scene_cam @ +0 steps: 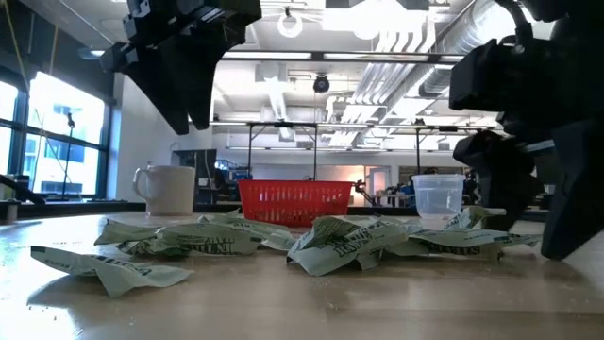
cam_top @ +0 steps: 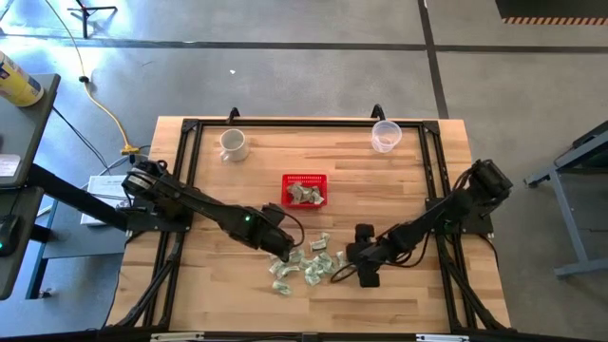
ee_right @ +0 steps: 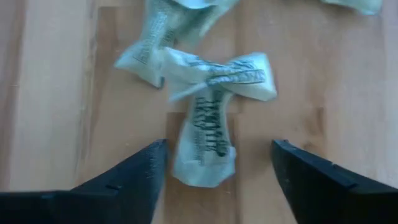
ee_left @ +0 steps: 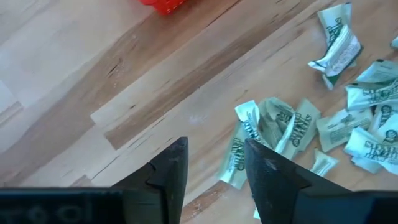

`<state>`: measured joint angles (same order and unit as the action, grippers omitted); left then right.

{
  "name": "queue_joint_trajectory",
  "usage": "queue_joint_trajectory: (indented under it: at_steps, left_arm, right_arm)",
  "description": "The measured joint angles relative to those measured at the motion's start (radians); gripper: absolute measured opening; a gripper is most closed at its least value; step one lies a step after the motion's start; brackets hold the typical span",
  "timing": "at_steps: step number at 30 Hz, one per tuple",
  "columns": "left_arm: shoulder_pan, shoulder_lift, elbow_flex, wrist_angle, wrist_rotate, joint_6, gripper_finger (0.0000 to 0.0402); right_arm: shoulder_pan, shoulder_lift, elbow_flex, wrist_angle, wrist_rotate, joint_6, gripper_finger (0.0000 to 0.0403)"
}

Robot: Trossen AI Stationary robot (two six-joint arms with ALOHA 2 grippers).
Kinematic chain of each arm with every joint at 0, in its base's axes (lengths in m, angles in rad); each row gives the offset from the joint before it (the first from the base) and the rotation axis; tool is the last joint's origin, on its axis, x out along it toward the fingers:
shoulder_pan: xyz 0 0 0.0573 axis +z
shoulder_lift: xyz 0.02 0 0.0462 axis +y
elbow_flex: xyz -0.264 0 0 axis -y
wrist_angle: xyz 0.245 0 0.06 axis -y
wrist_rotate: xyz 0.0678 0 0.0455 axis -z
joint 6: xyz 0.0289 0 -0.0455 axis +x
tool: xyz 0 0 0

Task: Pick and place items into bin
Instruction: Put the stevia packet into the red bin

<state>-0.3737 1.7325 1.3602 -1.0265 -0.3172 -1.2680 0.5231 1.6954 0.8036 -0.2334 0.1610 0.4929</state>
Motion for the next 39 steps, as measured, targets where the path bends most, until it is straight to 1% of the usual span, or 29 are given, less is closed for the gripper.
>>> queue_joint_trajectory:
  at_steps: [4, 7, 12, 13, 14, 16, 18, 20, 23, 25, 27, 29, 32, 36, 38, 39]
  left_arm:
    - [0.000, 0.000, 0.000, -0.002, -0.002, 0.027, 0.0182]
    - [0.000, 0.000, 0.000, -0.003, -0.008, 0.033, 0.0182]
    - [0.001, 0.000, 0.000, -0.006, -0.008, 0.033, 0.0181]
    - [0.001, 0.000, 0.000, -0.006, -0.008, 0.033, 0.0181]
    - [0.001, 0.000, 0.000, -0.008, -0.008, 0.033, 0.0180]
    - [0.000, 0.000, 0.000, -0.020, 0.000, 0.034, 0.0177]
    - [0.001, 0.000, 0.000, -0.023, 0.035, 0.059, 0.0174]
    - [0.001, 0.000, 0.000, -0.021, 0.075, 0.083, 0.0170]
    - [0.000, 0.000, 0.000, -0.016, 0.106, 0.108, 0.0162]
    - [0.000, 0.000, 0.000, -0.012, 0.116, 0.116, 0.0158]
    - [0.000, 0.000, 0.000, -0.014, 0.117, 0.107, 0.0155]
    - [0.000, 0.000, 0.000, -0.015, 0.117, 0.089, 0.0154]
    - [-0.008, 0.000, 0.000, -0.013, 0.115, 0.059, 0.0154]
    - [-0.029, 0.000, -0.020, 0.029, 0.108, 0.012, 0.0154]
    - [-0.047, 0.001, -0.051, 0.058, 0.102, -0.039, 0.0154]
    - [-0.059, 0.001, -0.068, 0.077, 0.101, -0.074, 0.0154]
  right_arm:
    - [0.009, 0.015, 0.002, 0.018, 0.002, 0.005, 0.0219]
    - [0.009, 0.016, 0.002, 0.014, 0.013, 0.004, 0.0156]
    - [-0.023, 0.014, 0.002, -0.004, 0.042, 0.000, 0.0034]
    - [-0.032, 0.009, 0.002, -0.013, 0.054, -0.006, 0.0018]
    - [-0.039, -0.001, 0.001, -0.030, 0.077, -0.021, 0.0010]
    - [-0.061, -0.032, -0.003, -0.087, 0.138, -0.047, 0.0016]
    - [-0.104, -0.081, -0.004, -0.143, 0.189, -0.077, 0.0020]
    - [-0.160, -0.140, -0.002, -0.182, 0.210, -0.130, 0.0009]
    - [-0.270, -0.210, -0.002, -0.161, 0.180, -0.253, 0.0006]
    - [-0.357, -0.241, -0.002, -0.110, 0.137, -0.318, 0.0009]
    - [-0.447, -0.251, 0.003, -0.073, 0.081, -0.350, 0.0005]
    - [-0.516, -0.246, 0.024, -0.076, 0.029, -0.393, 0.0003]
    - [-0.575, -0.208, 0.095, -0.060, -0.085, -0.491, 0.0005]
    - [-0.614, -0.094, 0.241, -0.062, -0.163, -0.578, 0.0003]
    - [-0.636, -0.021, 0.316, -0.077, -0.198, -0.585, 0.0010]
    - [-0.644, 0.016, 0.350, -0.092, -0.197, -0.589, 0.0017]
